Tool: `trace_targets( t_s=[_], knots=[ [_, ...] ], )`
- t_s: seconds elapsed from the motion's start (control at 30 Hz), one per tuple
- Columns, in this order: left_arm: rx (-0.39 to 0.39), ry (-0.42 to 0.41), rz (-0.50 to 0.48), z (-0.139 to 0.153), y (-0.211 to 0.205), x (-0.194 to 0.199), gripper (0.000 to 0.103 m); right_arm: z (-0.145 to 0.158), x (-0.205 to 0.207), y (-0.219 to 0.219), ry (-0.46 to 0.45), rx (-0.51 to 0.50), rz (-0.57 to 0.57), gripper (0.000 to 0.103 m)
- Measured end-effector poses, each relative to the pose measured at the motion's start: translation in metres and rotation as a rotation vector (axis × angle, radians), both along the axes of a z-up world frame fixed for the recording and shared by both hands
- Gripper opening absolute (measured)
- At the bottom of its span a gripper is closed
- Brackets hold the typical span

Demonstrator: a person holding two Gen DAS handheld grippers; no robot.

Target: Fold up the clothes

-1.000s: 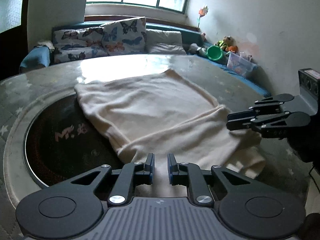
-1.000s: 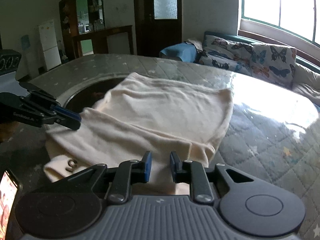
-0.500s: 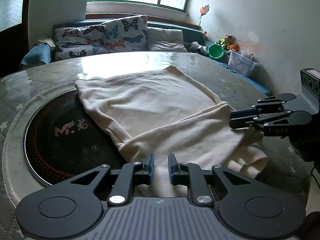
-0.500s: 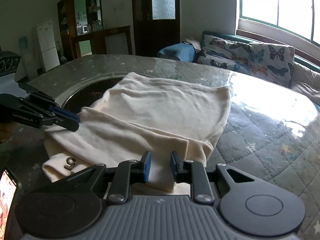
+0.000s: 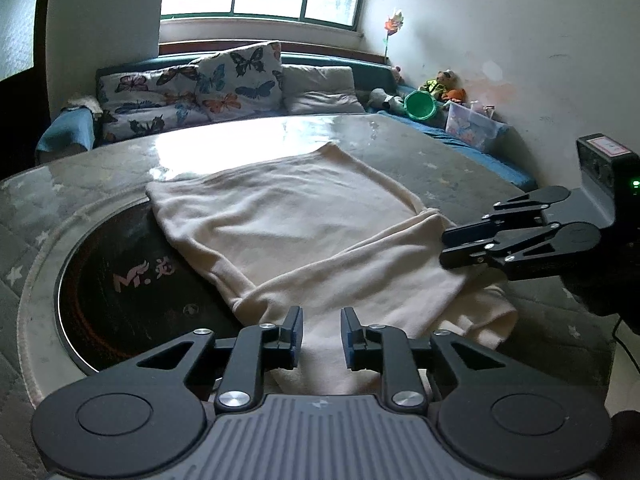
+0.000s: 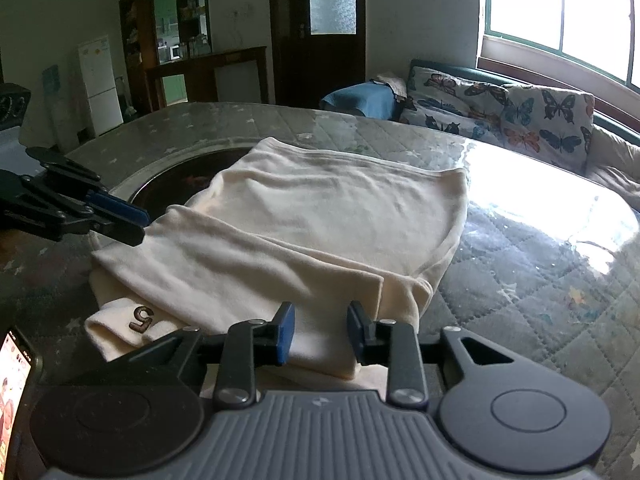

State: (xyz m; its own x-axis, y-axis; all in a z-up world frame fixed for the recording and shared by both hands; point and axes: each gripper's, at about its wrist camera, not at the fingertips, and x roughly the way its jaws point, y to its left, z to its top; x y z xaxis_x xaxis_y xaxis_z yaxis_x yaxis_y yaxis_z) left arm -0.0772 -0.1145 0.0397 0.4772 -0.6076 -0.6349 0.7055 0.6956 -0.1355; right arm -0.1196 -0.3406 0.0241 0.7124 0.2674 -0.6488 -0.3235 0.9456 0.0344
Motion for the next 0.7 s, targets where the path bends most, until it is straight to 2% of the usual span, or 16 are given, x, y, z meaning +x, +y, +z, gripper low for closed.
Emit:
trace_targets(
  t_s=[0.3, 0.43, 0.57, 0.7],
  knots=[
    [0.006, -0.023, -0.068, 0.005, -0.001, -0.014, 0.023, 0.001, 0.000, -0.001, 0.001, 0.001, 0.002, 0.032],
    [0.010, -0.030, -0.105, 0.005, -0.003, -0.020, 0.028, 0.001, 0.000, 0.001, -0.001, 0.000, 0.004, 0.035],
    [0.020, -0.035, -0.134, 0.004, -0.005, -0.024, 0.028, 0.000, 0.000, 0.001, -0.002, 0.003, 0.003, 0.035],
    [0.027, -0.030, -0.139, 0.001, -0.005, -0.024, 0.028, -0.001, -0.001, 0.002, -0.010, 0.007, 0.006, 0.045]
  ],
)
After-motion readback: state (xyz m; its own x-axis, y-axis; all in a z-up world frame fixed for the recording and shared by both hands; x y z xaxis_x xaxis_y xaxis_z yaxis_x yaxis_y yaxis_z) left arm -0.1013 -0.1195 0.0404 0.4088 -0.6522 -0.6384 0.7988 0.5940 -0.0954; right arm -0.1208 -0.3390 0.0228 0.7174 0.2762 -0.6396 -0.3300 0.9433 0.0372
